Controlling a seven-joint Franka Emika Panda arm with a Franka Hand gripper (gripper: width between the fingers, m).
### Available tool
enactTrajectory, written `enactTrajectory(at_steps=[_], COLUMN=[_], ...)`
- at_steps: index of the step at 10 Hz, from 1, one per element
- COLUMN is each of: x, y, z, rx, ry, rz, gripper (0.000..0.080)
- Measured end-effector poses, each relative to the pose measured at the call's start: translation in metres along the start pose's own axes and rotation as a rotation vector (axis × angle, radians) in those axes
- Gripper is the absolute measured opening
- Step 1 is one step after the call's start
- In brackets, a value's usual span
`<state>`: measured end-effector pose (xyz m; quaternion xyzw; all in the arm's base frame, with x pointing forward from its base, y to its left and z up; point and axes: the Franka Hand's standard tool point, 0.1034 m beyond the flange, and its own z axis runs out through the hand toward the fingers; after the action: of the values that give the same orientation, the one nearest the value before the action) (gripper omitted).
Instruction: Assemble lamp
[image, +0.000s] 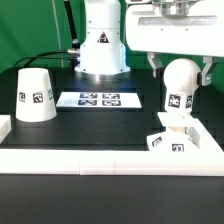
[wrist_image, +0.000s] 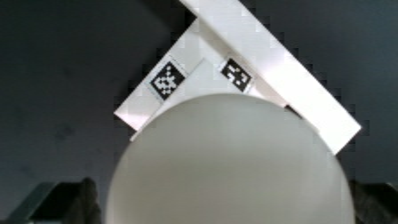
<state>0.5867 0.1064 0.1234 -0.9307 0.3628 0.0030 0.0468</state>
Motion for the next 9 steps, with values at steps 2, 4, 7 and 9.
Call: enactTrajectory(at_steps=[2,4,7,9], x=[-0.001,-0.0009,-0.0008,-0.0004], y=[-0.0007,-0.0006,-0.0006,-0.0003], z=[0.0003,0.0003,0.0003,0.001], rx=[0.001,0.001,-0.001,-0.018], ry=[-0.001,-0.001,0.001,0.012], rz=[-0.137,-0.283,-0.508,-0.713], gripper=[0.0698,0.0698,0.0698,0.0698])
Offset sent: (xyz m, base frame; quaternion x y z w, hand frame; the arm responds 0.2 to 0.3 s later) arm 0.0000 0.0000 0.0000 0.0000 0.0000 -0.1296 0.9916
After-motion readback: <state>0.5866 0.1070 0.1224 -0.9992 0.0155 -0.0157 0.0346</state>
